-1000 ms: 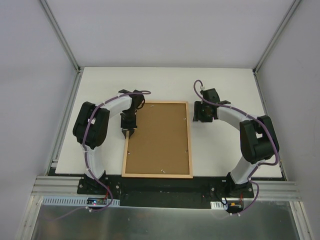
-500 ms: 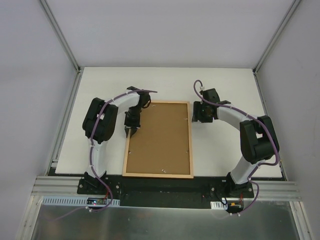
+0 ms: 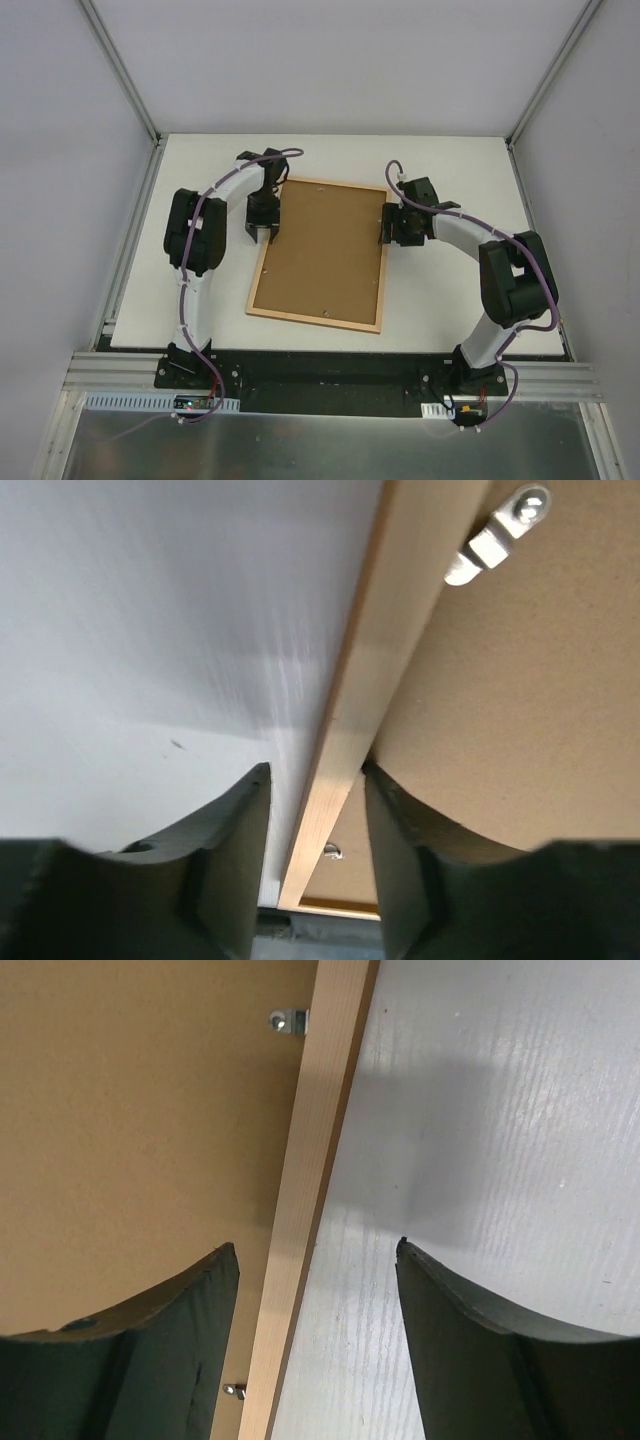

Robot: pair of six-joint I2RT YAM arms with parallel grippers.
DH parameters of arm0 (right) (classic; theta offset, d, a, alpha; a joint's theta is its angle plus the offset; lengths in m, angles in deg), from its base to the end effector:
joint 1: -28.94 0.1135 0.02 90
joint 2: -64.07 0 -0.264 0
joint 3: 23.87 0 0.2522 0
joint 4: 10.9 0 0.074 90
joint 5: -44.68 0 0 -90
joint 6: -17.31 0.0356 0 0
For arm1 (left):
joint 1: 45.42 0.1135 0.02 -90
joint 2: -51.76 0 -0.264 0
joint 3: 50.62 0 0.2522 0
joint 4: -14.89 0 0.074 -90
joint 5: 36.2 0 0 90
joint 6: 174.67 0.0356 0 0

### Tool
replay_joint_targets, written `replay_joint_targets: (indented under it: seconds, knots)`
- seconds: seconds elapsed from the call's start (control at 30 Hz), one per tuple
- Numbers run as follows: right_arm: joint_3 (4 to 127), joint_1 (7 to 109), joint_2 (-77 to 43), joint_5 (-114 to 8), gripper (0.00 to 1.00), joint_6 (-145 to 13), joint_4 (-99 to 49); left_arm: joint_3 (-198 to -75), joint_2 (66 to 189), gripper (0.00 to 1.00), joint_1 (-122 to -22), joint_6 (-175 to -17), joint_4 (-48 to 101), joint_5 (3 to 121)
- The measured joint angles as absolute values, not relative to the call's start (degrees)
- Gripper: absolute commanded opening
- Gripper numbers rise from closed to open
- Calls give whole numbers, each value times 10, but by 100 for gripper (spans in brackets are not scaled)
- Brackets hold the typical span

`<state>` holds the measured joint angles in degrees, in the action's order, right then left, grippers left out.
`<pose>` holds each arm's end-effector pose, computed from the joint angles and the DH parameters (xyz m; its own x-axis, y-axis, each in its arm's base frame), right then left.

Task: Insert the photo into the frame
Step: Move the photo frame to the center of the board, then press the fastener onto the backboard.

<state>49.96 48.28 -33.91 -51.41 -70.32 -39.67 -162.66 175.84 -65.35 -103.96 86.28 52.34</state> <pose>0.3316 0.1204 0.1845 -0.7682 -0.2261 -0.5989 -0.3582 0.9272 0.1095 0.4019 -0.1447 0.1707 -0.9932 0.0088 -0.1164 0.0105 0.9998 -0.0139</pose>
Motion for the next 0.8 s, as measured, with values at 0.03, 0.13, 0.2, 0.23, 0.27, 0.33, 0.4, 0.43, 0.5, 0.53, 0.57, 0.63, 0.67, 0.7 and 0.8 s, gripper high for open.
replay_joint_targets:
  seconds: [0.03,0.13,0.2,0.23,0.27,0.33,0.4,0.43,0.5,0.53,0.57,0.63,0.67,0.7,0.8]
  knots:
    - [500,483,-339,-515,67,-703,-396,-1630,1758,46,-650,-1040,854,523]
    - [500,483,-339,-517,68,-701,-394,-1631,1747,51,-644,-1054,824,519]
    - [500,483,-339,-517,68,-701,-394,-1624,1726,55,-644,-1079,809,511]
    - [499,483,-339,-517,68,-701,-394,-1610,1703,55,-644,-1103,803,501]
    - [498,483,-338,-517,68,-701,-393,-1594,1676,53,-644,-1127,802,490]
    - [493,483,-331,-517,68,-700,-392,-1548,1609,54,-644,-1190,800,473]
    - [490,483,-324,-516,68,-699,-391,-1488,1528,57,-648,-1264,799,458]
    - [490,483,-321,-514,68,-698,-391,-1450,1483,57,-652,-1309,800,452]
    - [487,483,-314,-510,69,-696,-387,-1382,1409,57,-673,-1399,814,433]
    - [484,483,-308,-507,69,-694,-386,-1354,1385,57,-692,-1442,820,429]
    - [481,483,-303,-505,69,-692,-384,-1334,1372,57,-712,-1475,823,429]
    - [474,482,-291,-501,69,-688,-381,-1295,1365,57,-767,-1554,824,431]
    - [471,481,-284,-500,70,-686,-380,-1282,1370,58,-794,-1590,824,433]
    - [469,480,-279,-498,70,-686,-379,-1273,1378,59,-820,-1621,822,436]
    - [464,478,-271,-496,70,-683,-374,-1268,1403,60,-881,-1694,813,446]
